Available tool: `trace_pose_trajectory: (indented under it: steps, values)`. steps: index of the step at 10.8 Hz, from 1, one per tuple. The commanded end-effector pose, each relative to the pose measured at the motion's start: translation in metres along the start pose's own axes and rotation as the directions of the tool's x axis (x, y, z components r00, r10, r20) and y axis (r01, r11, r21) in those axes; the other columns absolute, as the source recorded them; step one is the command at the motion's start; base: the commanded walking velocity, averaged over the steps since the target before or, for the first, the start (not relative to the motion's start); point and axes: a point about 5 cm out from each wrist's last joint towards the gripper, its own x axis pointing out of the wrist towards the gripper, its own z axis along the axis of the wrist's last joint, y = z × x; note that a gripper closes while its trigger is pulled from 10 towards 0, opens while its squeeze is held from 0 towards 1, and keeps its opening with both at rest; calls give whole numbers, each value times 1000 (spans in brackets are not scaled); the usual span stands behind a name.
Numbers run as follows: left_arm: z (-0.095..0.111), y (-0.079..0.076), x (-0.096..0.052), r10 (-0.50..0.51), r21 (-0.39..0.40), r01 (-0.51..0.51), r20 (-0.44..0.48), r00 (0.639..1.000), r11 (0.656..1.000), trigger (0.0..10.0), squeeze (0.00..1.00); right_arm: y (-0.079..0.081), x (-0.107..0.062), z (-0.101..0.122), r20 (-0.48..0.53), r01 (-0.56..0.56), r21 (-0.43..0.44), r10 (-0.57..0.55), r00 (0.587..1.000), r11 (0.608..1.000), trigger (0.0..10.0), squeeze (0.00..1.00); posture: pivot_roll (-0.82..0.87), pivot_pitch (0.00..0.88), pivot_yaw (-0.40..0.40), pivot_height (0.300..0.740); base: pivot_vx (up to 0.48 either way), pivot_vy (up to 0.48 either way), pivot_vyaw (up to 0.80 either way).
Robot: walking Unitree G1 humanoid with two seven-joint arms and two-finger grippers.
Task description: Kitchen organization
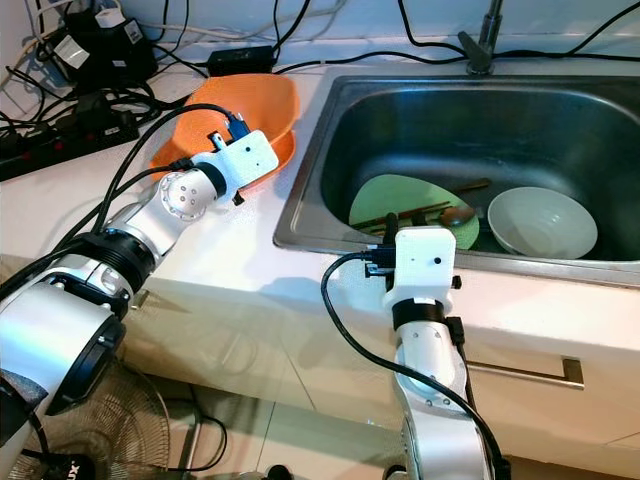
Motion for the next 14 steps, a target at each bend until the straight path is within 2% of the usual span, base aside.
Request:
trace_pose_trajectory:
  steps: [1,5,7,10,11,12,14]
  values:
    - [-6,-2,-1,-15,20,16,-33,999,1000,0,0,-3,-2,-10,-60,18,-21,-19,998,1000,10000,0,-140,183,175,740,0,0,0]
    - [-7,-8,-1,-25,60,26,-22,999,998,0,0,-1,2,-14,-65,17,-22,-19,998,1000,10000,0,-126,165,179,740,0,0,0]
    - [-7,-4,-2,-5,87,5,-11,1000,996,0,0,3,7,-15,-59,6,-14,-7,998,1000,10000,0,-108,151,182,740,0,0,0]
    - [-4,7,-4,60,178,-64,29,998,982,0,0,10,16,-14,-41,-8,4,8,999,1000,10000,0,-95,117,187,740,0,0,0]
    - [13,17,-5,154,144,-176,150,977,974,3020,0,12,25,-12,-14,-10,11,10,1000,1000,10000,0,-84,68,194,740,0,0,0]
    - [18,18,-5,176,131,-203,196,965,970,10000,0,13,30,-10,2,-13,13,13,1000,1000,10000,0,-79,49,195,740,0,0,0]
    - [30,10,-8,183,126,-230,308,934,965,10000,0,18,42,-6,36,-23,20,23,999,1000,10000,0,-71,15,201,740,0,0,0]
